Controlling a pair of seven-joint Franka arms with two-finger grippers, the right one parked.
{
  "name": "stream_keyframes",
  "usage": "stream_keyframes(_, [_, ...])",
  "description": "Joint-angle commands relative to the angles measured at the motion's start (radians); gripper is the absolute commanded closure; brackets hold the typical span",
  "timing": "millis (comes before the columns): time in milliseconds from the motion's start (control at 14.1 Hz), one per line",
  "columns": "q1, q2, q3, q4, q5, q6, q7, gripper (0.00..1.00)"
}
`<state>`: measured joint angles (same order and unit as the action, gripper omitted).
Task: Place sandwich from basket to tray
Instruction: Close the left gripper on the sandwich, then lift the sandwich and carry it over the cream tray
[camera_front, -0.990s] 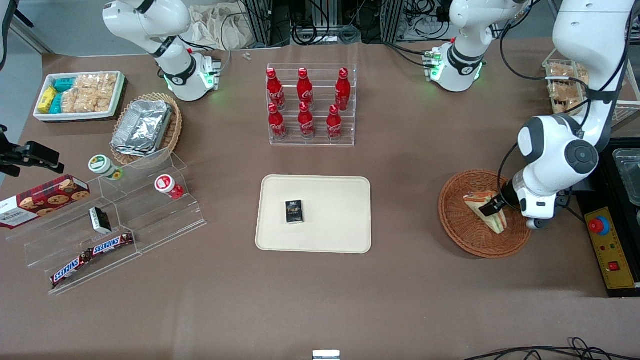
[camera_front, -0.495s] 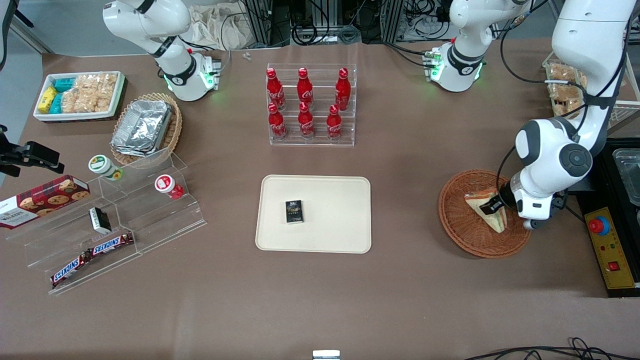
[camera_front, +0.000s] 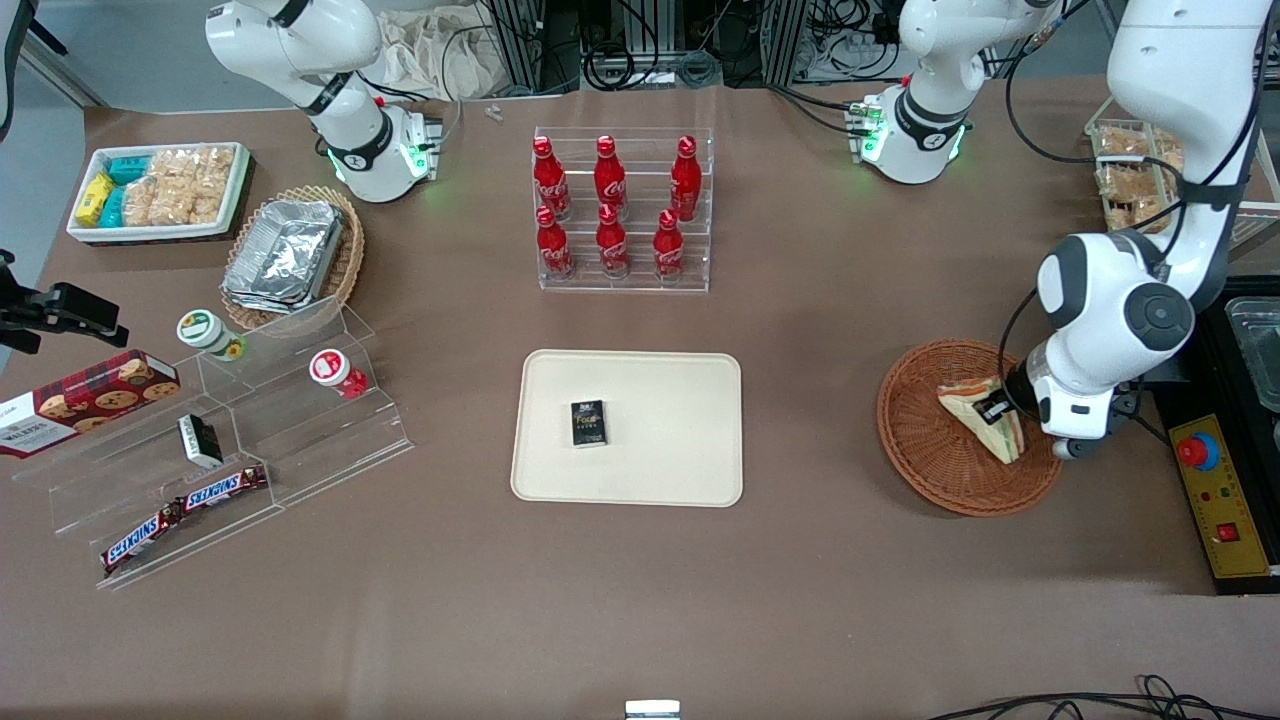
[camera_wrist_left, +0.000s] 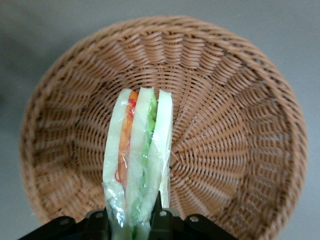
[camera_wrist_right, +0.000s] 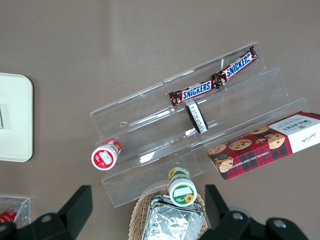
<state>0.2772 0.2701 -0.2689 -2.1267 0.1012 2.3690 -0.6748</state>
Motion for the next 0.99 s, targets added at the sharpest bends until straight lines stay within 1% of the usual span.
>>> stream_keyframes(0, [-0.007,-0.058,-0.042,0.144,0.018,-0.259,0.015,1.00])
stream_keyframes(212, [-0.013,-0.029,-0.119,0.386,0.018,-0.511,0.069,1.00])
stream_keyframes(354, [-0.062,-0.026,-0.151,0.479,0.018,-0.591,0.072,1.00])
stream_keyframes(495, [-0.148,-0.023,-0.153,0.523,0.015,-0.614,0.087,1.00])
stream_keyframes(636, [-0.272,0.006,-0.153,0.563,0.015,-0.622,0.092,1.00])
stream_keyframes(778, [-0.386,0.090,-0.153,0.611,0.014,-0.617,0.081,1.00])
stream_keyframes(919, [-0.475,0.217,-0.153,0.696,0.014,-0.605,0.089,1.00])
